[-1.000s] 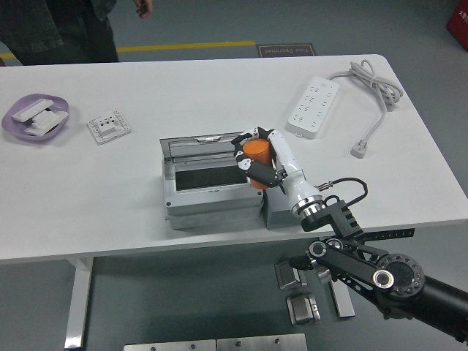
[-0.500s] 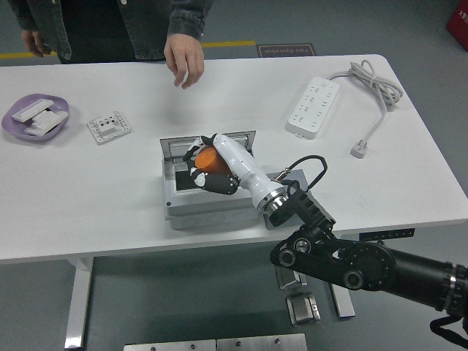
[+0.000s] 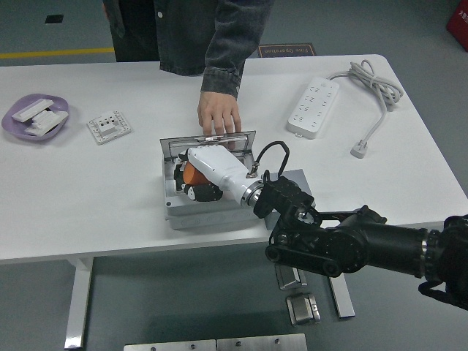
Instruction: Pick up the cylinder from the cube,place it in the box,flap close box
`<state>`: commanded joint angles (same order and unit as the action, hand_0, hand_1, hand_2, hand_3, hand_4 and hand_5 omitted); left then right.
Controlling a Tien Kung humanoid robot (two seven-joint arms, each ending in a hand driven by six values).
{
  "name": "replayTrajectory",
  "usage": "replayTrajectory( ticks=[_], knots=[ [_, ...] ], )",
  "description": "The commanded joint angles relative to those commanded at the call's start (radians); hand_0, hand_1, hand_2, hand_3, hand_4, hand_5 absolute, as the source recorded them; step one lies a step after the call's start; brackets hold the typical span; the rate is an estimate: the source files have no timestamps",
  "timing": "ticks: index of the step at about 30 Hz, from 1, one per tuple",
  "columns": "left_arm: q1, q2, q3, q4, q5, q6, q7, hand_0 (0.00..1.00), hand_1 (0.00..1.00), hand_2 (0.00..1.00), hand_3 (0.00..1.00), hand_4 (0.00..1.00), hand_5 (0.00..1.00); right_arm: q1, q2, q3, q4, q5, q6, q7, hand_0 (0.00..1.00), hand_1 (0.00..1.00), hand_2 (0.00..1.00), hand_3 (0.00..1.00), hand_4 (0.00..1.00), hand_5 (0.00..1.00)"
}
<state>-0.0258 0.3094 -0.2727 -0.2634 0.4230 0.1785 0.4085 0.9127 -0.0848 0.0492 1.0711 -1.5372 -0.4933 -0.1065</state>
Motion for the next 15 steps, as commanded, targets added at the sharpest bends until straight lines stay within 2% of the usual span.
replayTrajectory(
  ticks=[3, 4, 8, 9, 15],
  knots=[
    [-0.002, 0.0, -0.002, -0.001, 0.003, 0.001, -0.003, 0.976, 0.969, 0.973, 0.954, 0.968, 0.736, 0.011, 0.002, -0.016, -0.006, -0.031, 0.01, -0.01, 0.295, 0.169, 0.196, 0.204, 0.002, 0.002],
    [-0.003, -0.001, -0.003, -0.002, 0.004, 0.001, -0.003, 0.973, 0.966, 0.967, 0.948, 0.968, 0.735, 0.015, 0.003, -0.022, -0.007, -0.036, 0.011, -0.013, 0.428, 0.313, 0.379, 0.416, 0.024, 0.002],
    [-0.006, -0.002, -0.005, -0.004, 0.009, 0.001, -0.005, 0.973, 0.966, 0.967, 0.948, 0.968, 0.735, 0.026, 0.003, -0.036, -0.01, -0.039, 0.007, -0.01, 0.428, 0.313, 0.379, 0.416, 0.024, 0.002],
    [-0.006, -0.002, -0.006, -0.005, 0.01, 0.001, -0.006, 0.968, 0.964, 0.964, 0.944, 0.967, 0.733, 0.028, 0.003, -0.037, -0.01, -0.037, 0.006, -0.007, 0.659, 0.643, 0.65, 0.718, 0.607, 0.113],
    [-0.007, -0.003, -0.007, -0.006, 0.016, 0.001, -0.005, 0.968, 0.964, 0.964, 0.944, 0.967, 0.733, 0.034, -0.002, -0.029, -0.014, -0.015, 0.001, 0.014, 0.659, 0.643, 0.65, 0.718, 0.607, 0.113]
  ],
)
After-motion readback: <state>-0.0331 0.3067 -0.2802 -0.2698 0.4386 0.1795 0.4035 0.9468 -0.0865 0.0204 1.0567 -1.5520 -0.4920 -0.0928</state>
